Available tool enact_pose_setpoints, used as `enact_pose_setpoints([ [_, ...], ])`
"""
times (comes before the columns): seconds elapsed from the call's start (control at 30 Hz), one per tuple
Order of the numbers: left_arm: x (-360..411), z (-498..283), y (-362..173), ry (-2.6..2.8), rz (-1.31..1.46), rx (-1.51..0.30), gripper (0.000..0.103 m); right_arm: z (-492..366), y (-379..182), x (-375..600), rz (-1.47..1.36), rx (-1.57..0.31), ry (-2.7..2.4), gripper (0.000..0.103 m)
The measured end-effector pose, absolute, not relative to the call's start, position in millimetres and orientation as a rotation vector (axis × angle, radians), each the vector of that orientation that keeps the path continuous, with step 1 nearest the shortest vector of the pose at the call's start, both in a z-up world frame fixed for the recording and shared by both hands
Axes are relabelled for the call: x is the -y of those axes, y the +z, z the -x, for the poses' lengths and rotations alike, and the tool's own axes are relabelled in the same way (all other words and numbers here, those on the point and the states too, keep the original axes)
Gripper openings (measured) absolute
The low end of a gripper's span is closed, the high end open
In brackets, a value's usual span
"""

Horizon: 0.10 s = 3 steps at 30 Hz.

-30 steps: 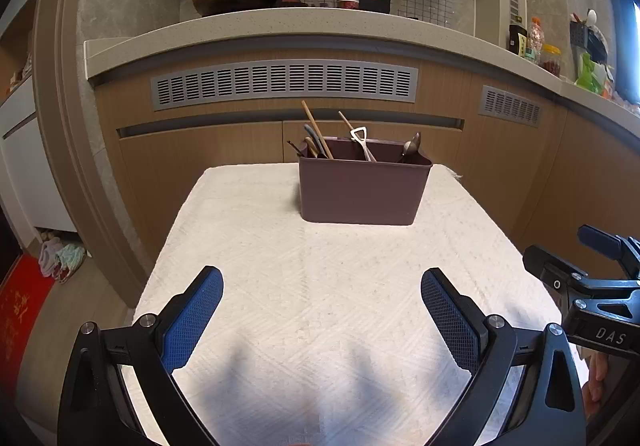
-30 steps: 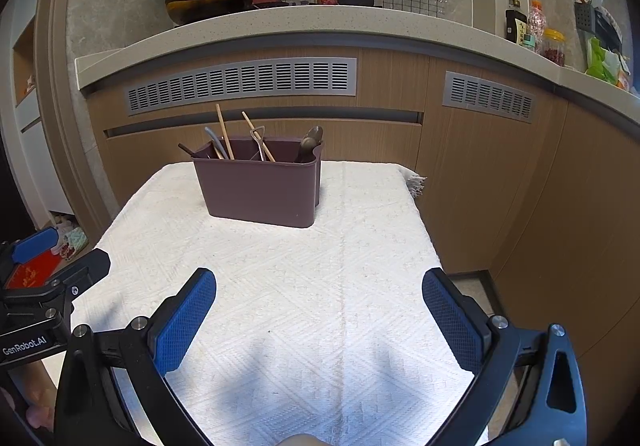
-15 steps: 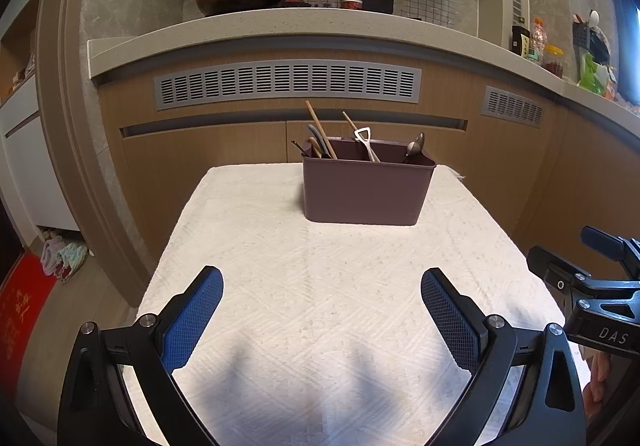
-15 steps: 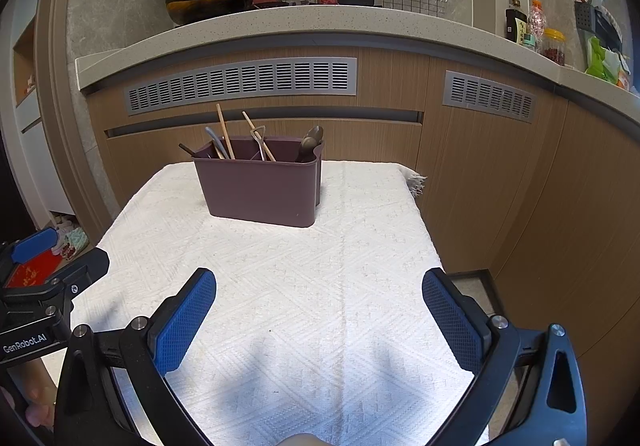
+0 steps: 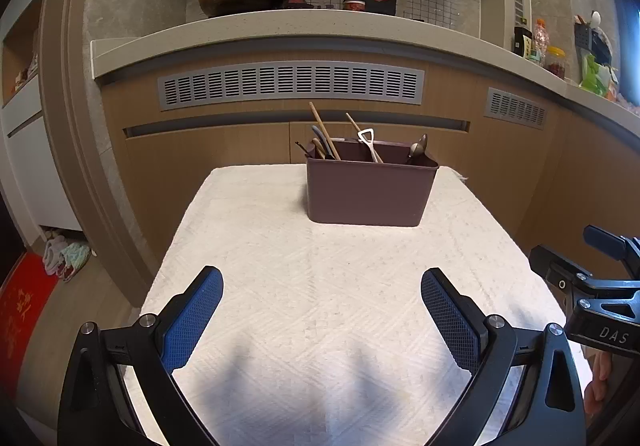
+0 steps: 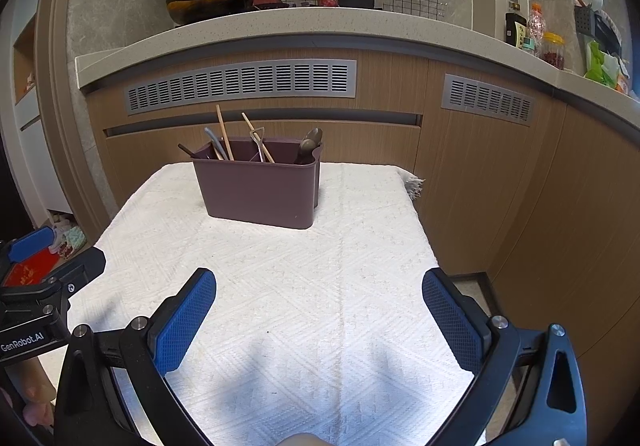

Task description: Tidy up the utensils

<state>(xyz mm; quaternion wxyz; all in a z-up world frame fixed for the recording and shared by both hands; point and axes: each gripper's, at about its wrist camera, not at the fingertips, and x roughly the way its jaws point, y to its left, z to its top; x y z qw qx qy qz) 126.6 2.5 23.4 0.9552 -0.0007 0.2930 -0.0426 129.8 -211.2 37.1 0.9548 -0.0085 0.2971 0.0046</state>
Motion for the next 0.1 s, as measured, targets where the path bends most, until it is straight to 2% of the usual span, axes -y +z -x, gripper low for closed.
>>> enact_pose_setpoints([
  [0.1,-1.7,-124.8,23.3,-0.079,-0.009,-0.584,0.101,-130.3,37.2,209.8,0.018,-0.604,0.008,0.103],
])
